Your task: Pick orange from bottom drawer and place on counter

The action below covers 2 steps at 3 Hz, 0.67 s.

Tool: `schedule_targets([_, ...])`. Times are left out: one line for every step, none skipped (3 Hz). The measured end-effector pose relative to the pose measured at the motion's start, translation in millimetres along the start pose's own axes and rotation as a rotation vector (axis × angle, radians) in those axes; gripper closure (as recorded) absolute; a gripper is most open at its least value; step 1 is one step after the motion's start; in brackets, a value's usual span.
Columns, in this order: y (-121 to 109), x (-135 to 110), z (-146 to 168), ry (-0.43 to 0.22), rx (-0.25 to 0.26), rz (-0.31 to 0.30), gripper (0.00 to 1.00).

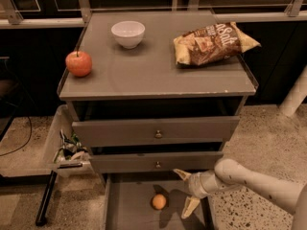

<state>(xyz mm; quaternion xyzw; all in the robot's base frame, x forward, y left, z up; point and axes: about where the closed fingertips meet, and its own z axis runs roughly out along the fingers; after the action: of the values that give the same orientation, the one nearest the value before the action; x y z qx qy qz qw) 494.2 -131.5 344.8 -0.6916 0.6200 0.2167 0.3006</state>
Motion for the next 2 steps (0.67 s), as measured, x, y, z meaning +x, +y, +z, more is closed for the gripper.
schedule_targets([6.5, 20.5, 24.6, -0.011, -0.036, 0.045, 0.00])
schedule_targets([6.6, 20.5, 24.7, -0.012, -0.036, 0.045, 0.00])
